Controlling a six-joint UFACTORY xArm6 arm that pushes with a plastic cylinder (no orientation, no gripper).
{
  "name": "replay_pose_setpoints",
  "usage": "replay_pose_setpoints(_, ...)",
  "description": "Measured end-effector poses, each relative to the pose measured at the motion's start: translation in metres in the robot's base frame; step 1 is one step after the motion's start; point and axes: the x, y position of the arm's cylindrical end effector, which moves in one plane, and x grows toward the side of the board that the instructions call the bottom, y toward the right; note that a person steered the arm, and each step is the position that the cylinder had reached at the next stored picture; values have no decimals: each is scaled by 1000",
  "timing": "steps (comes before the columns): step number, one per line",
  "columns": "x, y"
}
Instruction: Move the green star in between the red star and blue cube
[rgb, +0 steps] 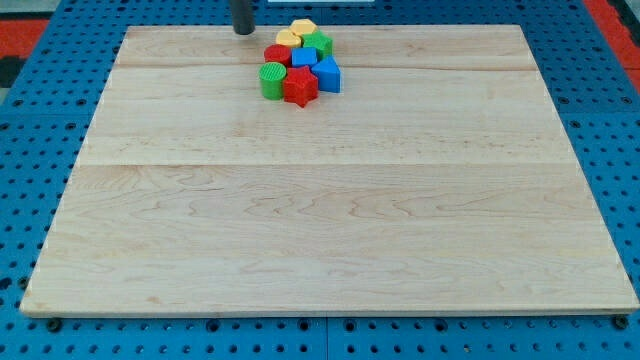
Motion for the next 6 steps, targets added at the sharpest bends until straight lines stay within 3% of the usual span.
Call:
replay_pose_setpoints(3,18,120)
replay_pose_setpoints(5,93,105)
replay_pose_setpoints(6,129,60)
